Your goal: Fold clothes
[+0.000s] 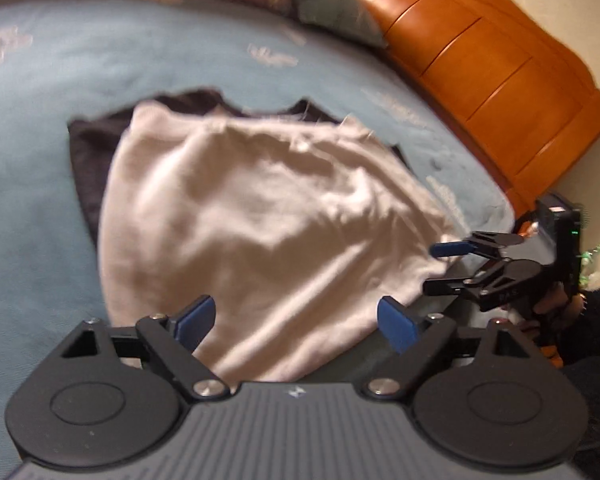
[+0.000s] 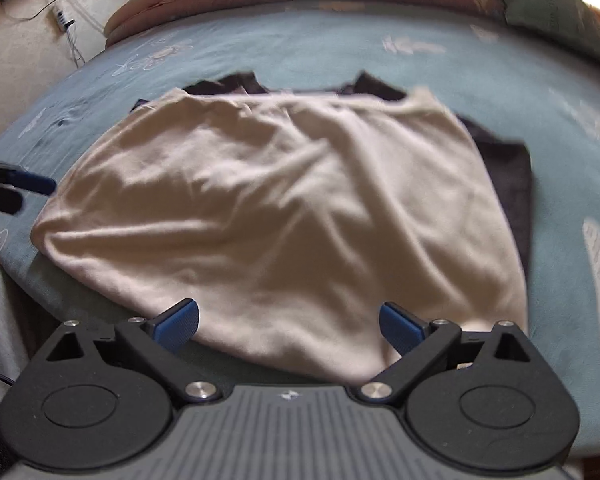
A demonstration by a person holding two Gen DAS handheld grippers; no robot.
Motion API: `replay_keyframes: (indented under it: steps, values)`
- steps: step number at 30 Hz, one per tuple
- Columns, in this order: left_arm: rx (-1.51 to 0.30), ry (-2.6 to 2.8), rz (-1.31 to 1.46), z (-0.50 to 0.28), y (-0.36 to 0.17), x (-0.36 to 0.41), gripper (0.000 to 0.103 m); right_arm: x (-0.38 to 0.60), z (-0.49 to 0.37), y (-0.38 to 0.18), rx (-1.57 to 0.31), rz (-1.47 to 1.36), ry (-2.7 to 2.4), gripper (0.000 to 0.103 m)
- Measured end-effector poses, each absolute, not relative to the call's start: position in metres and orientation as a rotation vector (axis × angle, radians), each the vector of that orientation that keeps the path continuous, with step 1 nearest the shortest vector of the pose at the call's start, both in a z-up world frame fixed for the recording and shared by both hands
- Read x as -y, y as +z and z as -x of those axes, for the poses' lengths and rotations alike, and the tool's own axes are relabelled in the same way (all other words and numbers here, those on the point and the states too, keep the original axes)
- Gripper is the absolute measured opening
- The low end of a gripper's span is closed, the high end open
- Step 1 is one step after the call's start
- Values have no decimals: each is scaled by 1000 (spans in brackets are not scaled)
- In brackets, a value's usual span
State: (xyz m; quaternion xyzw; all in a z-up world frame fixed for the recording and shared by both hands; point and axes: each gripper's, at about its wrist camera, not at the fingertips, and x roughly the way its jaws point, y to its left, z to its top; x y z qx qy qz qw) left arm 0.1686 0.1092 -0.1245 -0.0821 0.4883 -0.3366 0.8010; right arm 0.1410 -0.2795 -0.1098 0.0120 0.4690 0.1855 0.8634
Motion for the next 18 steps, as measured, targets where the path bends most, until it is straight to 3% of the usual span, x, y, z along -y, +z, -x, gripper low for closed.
replay_keyframes:
  steps: [5,11,18]
  values:
    - [-1056,-651,328,-158,-142,-130,89,318,-123,-111,-951,-122,374,103]
    - [-1010,-555,254,-171,-105,-133,89,343,-124,-92,-898,-241,369,103]
    - [-949,-539,273,-234,-90,-90,91,325,-200,-73,-792,-305,416,103]
